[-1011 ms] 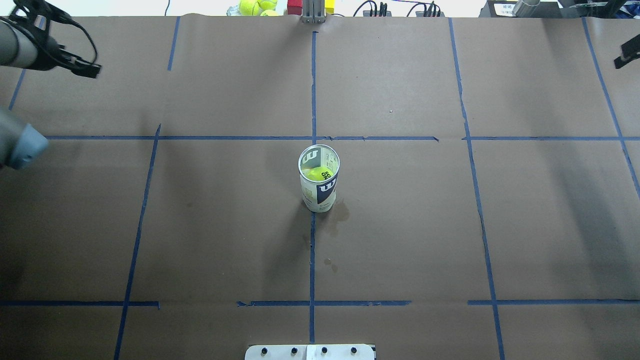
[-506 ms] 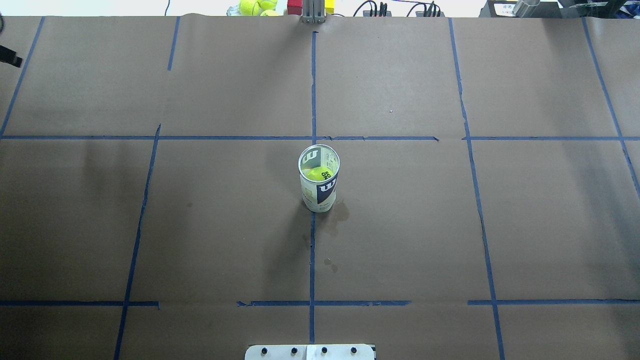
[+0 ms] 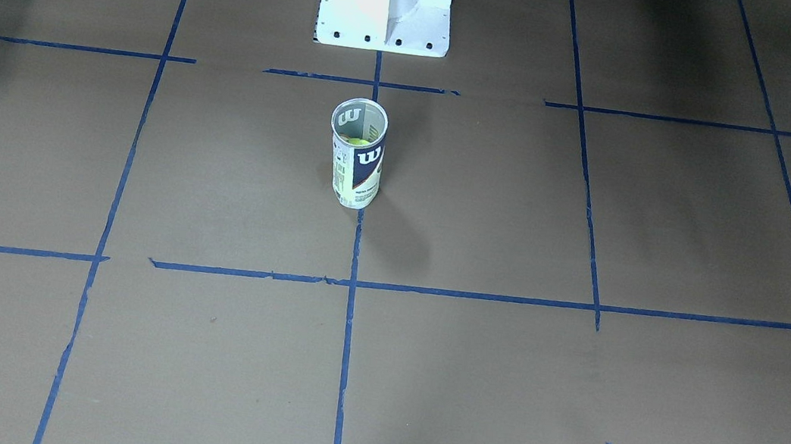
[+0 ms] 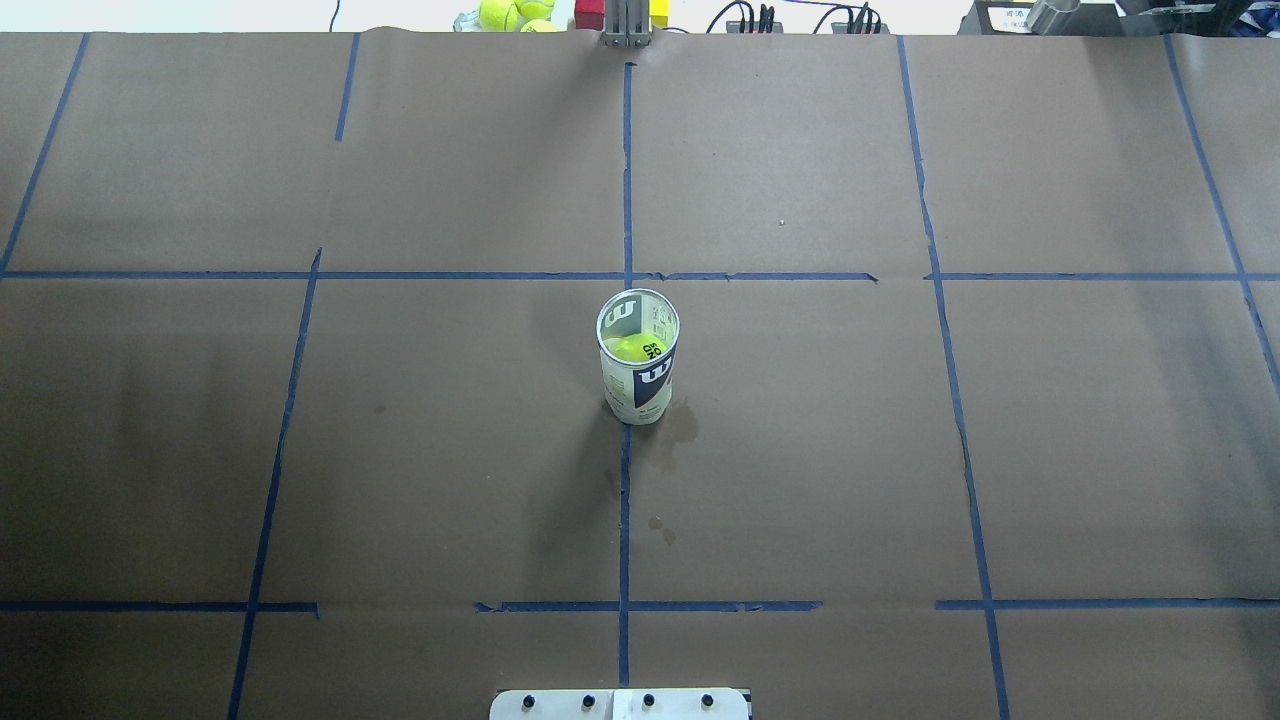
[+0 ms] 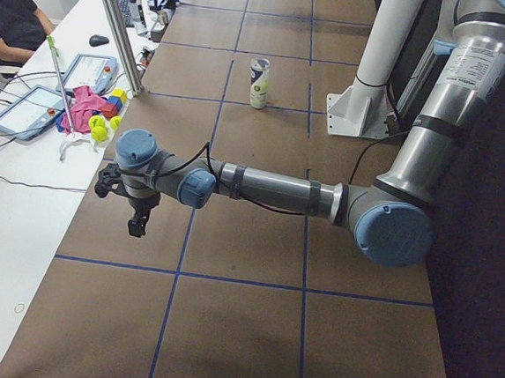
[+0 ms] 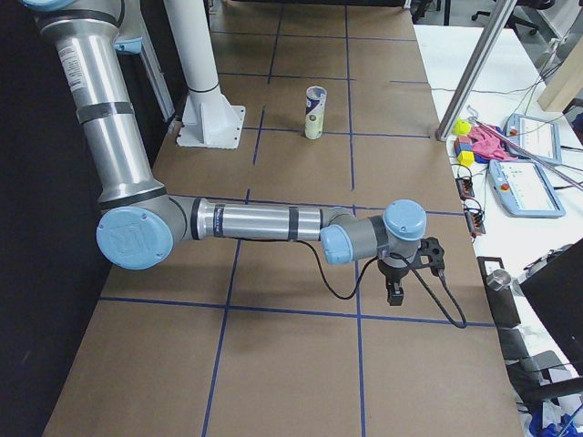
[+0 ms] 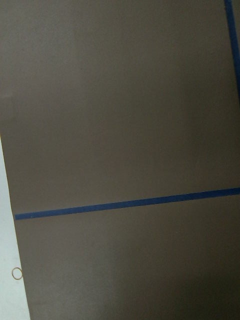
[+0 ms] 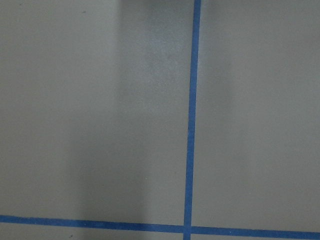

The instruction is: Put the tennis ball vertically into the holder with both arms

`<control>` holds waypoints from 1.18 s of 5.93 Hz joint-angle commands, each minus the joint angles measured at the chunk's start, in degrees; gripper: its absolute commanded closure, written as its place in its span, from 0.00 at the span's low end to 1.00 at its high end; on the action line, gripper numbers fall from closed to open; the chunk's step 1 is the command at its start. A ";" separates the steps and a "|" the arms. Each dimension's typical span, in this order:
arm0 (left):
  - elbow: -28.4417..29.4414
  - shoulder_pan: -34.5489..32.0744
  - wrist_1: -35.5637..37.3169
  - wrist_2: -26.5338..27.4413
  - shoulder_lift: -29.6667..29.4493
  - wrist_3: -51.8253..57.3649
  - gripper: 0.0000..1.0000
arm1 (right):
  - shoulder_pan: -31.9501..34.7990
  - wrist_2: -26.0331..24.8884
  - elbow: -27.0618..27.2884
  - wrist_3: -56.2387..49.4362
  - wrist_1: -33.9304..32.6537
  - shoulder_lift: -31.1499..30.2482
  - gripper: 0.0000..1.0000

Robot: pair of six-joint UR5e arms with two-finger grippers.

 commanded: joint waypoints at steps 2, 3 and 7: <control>-4.81 -1.45 18.47 -1.01 0.78 12.28 0.00 | -0.05 -0.01 -1.32 0.35 -0.02 -1.01 0.00; -5.52 -1.63 23.30 -0.57 0.87 12.31 0.00 | -0.66 -0.01 -1.32 0.26 -0.80 -0.41 0.00; -6.67 -0.32 22.65 4.44 2.62 10.20 0.00 | -1.47 0.78 -0.88 -12.04 -16.96 3.64 0.00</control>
